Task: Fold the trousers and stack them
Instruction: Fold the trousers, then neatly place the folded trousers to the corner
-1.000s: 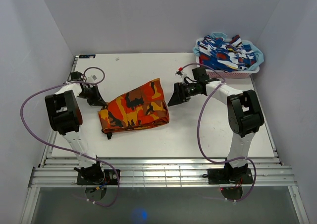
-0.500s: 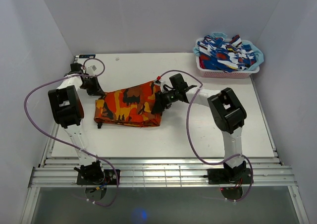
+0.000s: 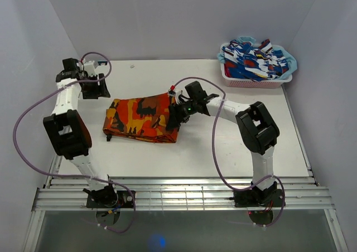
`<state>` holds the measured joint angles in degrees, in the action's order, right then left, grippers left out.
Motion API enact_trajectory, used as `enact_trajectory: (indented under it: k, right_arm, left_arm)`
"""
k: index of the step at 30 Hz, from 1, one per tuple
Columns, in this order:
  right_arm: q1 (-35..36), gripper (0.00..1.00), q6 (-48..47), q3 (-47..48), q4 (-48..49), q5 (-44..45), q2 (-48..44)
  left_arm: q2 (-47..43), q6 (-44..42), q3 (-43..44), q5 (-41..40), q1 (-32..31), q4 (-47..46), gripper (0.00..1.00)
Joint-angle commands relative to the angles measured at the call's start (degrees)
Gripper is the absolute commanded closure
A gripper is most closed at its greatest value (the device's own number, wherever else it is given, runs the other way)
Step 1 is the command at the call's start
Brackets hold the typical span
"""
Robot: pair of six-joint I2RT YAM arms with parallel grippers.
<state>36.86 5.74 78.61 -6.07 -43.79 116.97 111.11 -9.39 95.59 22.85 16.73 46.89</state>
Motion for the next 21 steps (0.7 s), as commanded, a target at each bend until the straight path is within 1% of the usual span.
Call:
enact_trajectory:
  k: [1, 4, 5, 6, 7, 9, 10, 11, 13, 14, 15, 16, 17, 18, 19, 21]
  right_arm:
    - [0.5, 0.27, -2.2, 3.8, -7.6, 0.8, -6.5]
    - [0.8, 0.28, -3.4, 5.7, -8.9, 0.9, -6.7]
    - [1.4, 0.29, -3.8, 6.3, -10.4, 0.8, -4.9]
    - [1.5, 0.30, -4.8, 7.1, -11.7, 0.6, -3.9]
    - [1.9, 0.30, -5.1, 7.7, -12.8, 0.8, -2.9]
    - [2.9, 0.30, -5.4, 7.3, -13.2, 1.6, -1.3]
    - [3.3, 0.30, -5.5, 6.8, -13.1, 2.1, -1.0]
    - [4.3, 0.31, -5.5, 6.1, -13.3, 2.7, -0.1]
    - [5.0, 0.34, -8.7, 5.9, -16.5, 6.5, 1.4]
    - [5.0, 0.38, -8.9, 5.2, -17.5, 7.1, 3.1]
    - [4.9, 0.39, -9.2, 3.9, -18.5, 8.4, 3.8]
    - [4.9, 0.40, -9.7, 3.1, -20.2, 11.0, 4.5]
    - [4.9, 0.42, -10.6, 2.1, -20.5, 12.1, 5.3]
    - [4.9, 0.43, -11.0, 0.4, -20.9, 13.0, 5.6]
    - [4.9, 0.43, -11.2, -0.3, -21.3, 14.4, 5.8]
    - [4.9, 0.46, -11.5, -1.2, -21.2, 15.6, 5.5]
  left_arm:
    - [-11.5, -3.3, -5.2, -1.4, -3.5, 5.9, 0.25]
    - [-14.9, -0.1, -10.8, -3.3, -8.1, 4.5, 0.24]
    - [-15.4, 0.4, -11.9, -3.1, -9.5, 4.1, 0.05]
    - [-16.0, 1.0, -13.1, -1.2, -11.8, 2.5, 0.02]
    - [-16.6, 3.6, -15.7, -1.5, -12.9, 1.4, 0.02]
    - [-17.5, 5.5, -17.7, -2.2, -15.7, 0.0, 0.02]
    - [-17.5, 6.4, -18.7, -2.2, -18.1, -0.1, 0.02]
    - [-17.5, 8.1, -21.3, -2.7, -18.9, -0.5, 0.02]
    - [-16.6, 8.8, -24.3, -6.7, -21.2, -0.8, 0.02]
    - [-16.0, 10.8, -26.7, -7.5, -21.5, -0.8, 0.02]
    - [-13.9, 11.6, -27.8, -8.8, -21.6, -0.8, 0.02]
    - [-12.4, 12.2, -28.6, -11.8, -21.7, -0.1, 0.02]
    - [-10.8, 12.8, -29.7, -12.8, -21.7, 0.3, 0.02]
    - [-8.8, 13.9, -30.6, -14.6, -21.6, -0.8, 0.02]
    - [-8.0, 14.1, -31.2, -18.4, -21.4, -1.1, 0.02]
    - [-6.3, 14.9, -30.4, -19.9, -19.5, -1.0, 0.02]
